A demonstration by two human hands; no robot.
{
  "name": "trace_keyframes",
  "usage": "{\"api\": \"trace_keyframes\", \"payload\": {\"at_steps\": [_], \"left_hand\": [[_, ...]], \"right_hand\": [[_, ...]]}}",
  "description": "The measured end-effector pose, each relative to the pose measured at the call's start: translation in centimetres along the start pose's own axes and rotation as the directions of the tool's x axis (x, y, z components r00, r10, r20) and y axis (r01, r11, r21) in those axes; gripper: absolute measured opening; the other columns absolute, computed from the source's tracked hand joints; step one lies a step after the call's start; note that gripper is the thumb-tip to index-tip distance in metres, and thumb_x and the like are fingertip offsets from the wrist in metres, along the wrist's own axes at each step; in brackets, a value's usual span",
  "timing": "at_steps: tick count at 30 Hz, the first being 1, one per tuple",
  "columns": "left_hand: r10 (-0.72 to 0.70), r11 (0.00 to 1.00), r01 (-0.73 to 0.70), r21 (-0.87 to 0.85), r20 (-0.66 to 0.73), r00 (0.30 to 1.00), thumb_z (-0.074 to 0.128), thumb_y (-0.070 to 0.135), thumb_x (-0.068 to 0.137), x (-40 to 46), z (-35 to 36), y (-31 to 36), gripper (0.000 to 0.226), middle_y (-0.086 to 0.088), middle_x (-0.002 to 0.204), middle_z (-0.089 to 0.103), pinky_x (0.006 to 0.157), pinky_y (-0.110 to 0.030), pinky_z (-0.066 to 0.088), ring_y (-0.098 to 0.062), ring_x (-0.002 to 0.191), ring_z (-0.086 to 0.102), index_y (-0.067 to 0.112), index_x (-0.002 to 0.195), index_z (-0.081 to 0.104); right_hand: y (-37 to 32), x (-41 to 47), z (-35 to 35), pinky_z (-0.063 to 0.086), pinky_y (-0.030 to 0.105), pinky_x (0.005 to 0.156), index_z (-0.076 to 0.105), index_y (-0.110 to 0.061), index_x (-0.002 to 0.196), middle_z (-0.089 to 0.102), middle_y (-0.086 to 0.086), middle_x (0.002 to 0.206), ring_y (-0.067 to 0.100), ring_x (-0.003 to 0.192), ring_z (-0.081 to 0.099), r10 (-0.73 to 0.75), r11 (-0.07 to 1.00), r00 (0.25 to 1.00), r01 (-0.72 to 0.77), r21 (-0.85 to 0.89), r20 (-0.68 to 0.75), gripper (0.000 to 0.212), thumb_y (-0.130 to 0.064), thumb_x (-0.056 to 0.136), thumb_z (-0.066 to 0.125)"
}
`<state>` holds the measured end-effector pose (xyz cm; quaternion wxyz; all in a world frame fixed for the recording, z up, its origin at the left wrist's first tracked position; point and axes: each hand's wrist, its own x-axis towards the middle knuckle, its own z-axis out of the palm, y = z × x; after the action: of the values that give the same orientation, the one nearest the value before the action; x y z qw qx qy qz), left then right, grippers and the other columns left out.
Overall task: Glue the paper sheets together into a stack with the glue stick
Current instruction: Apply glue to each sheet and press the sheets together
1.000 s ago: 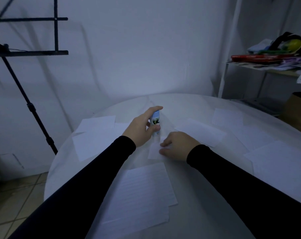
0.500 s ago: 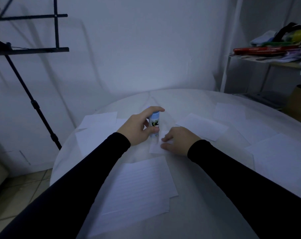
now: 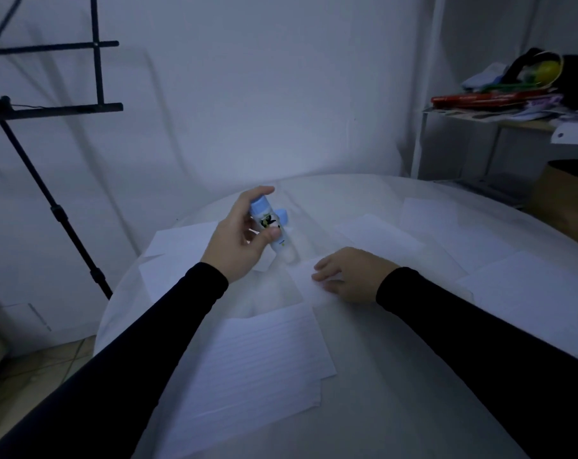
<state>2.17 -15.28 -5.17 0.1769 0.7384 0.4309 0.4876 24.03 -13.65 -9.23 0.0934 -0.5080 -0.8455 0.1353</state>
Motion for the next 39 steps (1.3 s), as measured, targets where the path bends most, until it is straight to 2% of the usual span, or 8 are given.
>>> {"api": "trace_keyframes", "payload": {"at_steps": [4,7,11,14,21,27,31,39], "left_hand": [[0.004,1.0,-0.004,0.011,0.017,1.0,0.064,0.022,0.079,0.0,0.5,0.5,0.056,-0.002,0.092,0.064,0.073,-0.048,0.05,-0.033,0.075,0.055,0.059,0.116,0.043],[0.006,0.999,-0.008,0.032,0.044,0.999,0.064,0.023,0.079,-0.1,1.3,1.0,0.057,-0.001,0.096,0.064,0.072,-0.046,0.05,-0.028,0.076,0.058,0.061,0.115,0.042],[0.003,0.998,-0.006,0.055,0.05,0.999,0.063,0.025,0.078,0.0,2.2,1.3,0.058,0.001,0.097,0.065,0.073,-0.045,0.051,-0.024,0.075,0.058,0.064,0.114,0.04],[0.002,0.998,-0.005,0.058,0.057,0.998,0.064,0.024,0.078,0.1,2.6,1.6,0.058,0.003,0.097,0.065,0.072,-0.044,0.052,-0.023,0.075,0.059,0.064,0.114,0.041],[-0.004,0.999,0.001,0.042,0.064,0.998,0.068,0.012,0.083,0.1,2.8,1.5,0.06,-0.002,0.1,0.065,0.07,-0.04,0.05,-0.026,0.076,0.058,0.056,0.115,0.042],[-0.01,1.0,0.009,0.014,0.059,0.998,0.067,0.012,0.082,0.4,4.0,1.5,0.06,-0.002,0.1,0.065,0.07,-0.04,0.05,-0.028,0.078,0.058,0.056,0.116,0.043],[0.01,0.999,-0.014,0.051,0.087,0.996,0.067,0.011,0.085,1.2,5.9,2.2,0.059,0.007,0.096,0.064,0.071,-0.035,0.052,-0.018,0.076,0.06,0.053,0.118,0.041],[0.064,0.991,-0.085,0.104,0.196,0.978,0.066,0.013,0.087,3.5,10.1,3.4,0.053,0.019,0.095,0.055,0.062,-0.009,0.041,0.0,0.065,0.051,0.032,0.131,0.044]], "right_hand": [[1.5,-2.7,-2.6,0.04,0.03,0.101,0.069,-0.036,0.1,0.061,-0.013,0.117,0.01,0.112,0.054,0.08,0.997,0.997,-0.08,0.007,0.006,0.023,-0.046,0.08,0.066],[0.8,-3.8,-2.8,0.041,0.029,0.097,0.064,-0.024,0.113,0.061,-0.005,0.119,0.014,0.111,0.054,0.199,0.978,0.964,-0.207,-0.026,-0.178,0.046,-0.058,0.083,0.057],[-0.8,-3.5,-0.7,0.034,0.038,0.1,0.053,-0.016,0.128,0.051,0.005,0.134,0.025,0.123,0.047,0.298,0.912,0.948,-0.318,-0.258,-0.117,0.064,-0.064,0.086,0.044],[-1.1,-3.1,-0.4,0.03,0.042,0.099,0.055,-0.018,0.124,0.05,0.004,0.132,0.027,0.121,0.046,0.27,0.905,0.959,-0.282,-0.318,-0.082,0.059,-0.062,0.088,0.039],[2.1,-5.1,-3.4,0.026,0.029,0.113,0.055,-0.035,0.128,0.039,-0.019,0.145,0.006,0.133,0.036,0.063,0.997,0.983,-0.055,-0.049,0.174,0.054,-0.038,0.077,0.07],[2.7,-6.1,-2.8,0.03,0.027,0.11,0.062,-0.029,0.119,0.05,-0.015,0.134,0.005,0.126,0.044,-0.011,0.999,0.995,0.015,0.039,-0.102,0.045,-0.046,0.078,0.069],[2.1,-6.1,-1.9,0.026,0.032,0.111,0.052,-0.027,0.132,0.041,-0.013,0.144,0.009,0.132,0.038,0.022,0.989,1.0,-0.022,-0.144,-0.007,0.057,-0.057,0.084,0.055],[2.9,-7.6,-2.0,0.016,0.028,0.109,0.044,-0.035,0.137,0.031,-0.019,0.15,0.004,0.137,0.028,-0.036,0.995,0.999,0.039,-0.091,0.04,0.053,-0.055,0.088,0.051]]}}
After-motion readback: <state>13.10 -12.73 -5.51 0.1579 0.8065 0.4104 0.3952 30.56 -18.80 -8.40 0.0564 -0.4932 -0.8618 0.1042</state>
